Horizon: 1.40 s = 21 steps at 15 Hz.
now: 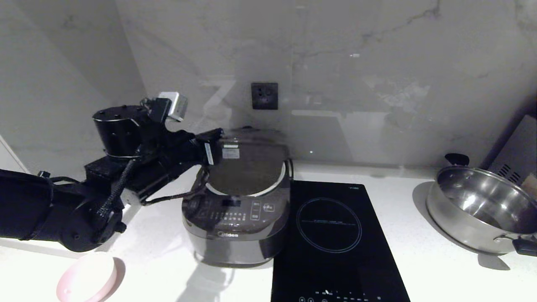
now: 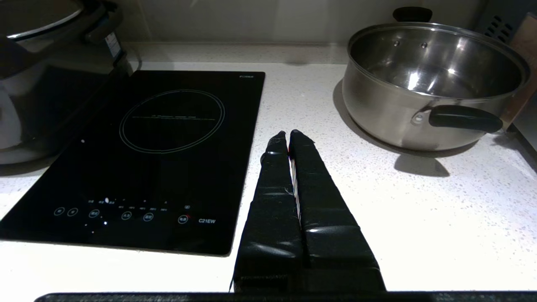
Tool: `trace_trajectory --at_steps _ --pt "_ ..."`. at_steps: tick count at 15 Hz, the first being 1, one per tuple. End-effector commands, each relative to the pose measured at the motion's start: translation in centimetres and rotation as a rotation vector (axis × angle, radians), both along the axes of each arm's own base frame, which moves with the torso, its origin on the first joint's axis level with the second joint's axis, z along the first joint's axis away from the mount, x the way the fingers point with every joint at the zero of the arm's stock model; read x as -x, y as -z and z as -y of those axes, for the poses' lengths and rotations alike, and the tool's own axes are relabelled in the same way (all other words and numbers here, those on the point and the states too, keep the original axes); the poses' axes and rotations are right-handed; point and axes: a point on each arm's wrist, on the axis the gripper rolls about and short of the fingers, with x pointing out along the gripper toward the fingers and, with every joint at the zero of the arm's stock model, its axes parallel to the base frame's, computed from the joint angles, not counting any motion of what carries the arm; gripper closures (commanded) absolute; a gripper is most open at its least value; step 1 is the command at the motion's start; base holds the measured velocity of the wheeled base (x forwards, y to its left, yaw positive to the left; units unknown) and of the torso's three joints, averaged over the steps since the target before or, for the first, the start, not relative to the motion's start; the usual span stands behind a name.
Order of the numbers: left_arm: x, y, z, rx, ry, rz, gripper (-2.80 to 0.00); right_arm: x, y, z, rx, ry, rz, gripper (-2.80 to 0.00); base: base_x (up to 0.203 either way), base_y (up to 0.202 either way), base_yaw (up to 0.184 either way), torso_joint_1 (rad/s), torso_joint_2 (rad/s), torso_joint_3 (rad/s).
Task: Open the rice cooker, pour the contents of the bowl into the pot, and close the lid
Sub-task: Open the rice cooker, then turn on the tap
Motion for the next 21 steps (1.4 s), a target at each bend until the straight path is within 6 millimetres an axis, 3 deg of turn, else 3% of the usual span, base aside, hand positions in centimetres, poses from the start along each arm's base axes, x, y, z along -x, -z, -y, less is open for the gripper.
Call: trace_trajectory --at_steps 1,9,16,21 --pt "0.5 -1.8 -1.0 0.044 -0.031 0.073 0.0 0.0 0.0 0.0 0.0 -0.001 -0.001 0.0 0.0 0.0 0.0 0.0 0.0 0.0" --pt "2.4 -5.1 -5.1 0.169 -0.133 0.152 0.0 0.0 0.0 0.0 0.0 -0.001 -0.001 0.0 0.0 0.0 0.0 0.0 0.0 0.0" --pt "7.1 -1.2 -8.0 0.12 -0.18 0.028 0.0 0.0 0.0 0.0 0.0 -0.001 -0.001 0.0 0.0 0.0 0.0 0.0 0.0 0.0" --pt "11.7 1.6 -11.7 -0.034 -0.242 -0.113 0.0 0.0 0.0 0.0 0.0 -0.001 -0.001 0.0 0.0 0.0 0.0 0.0 0.0 0.0"
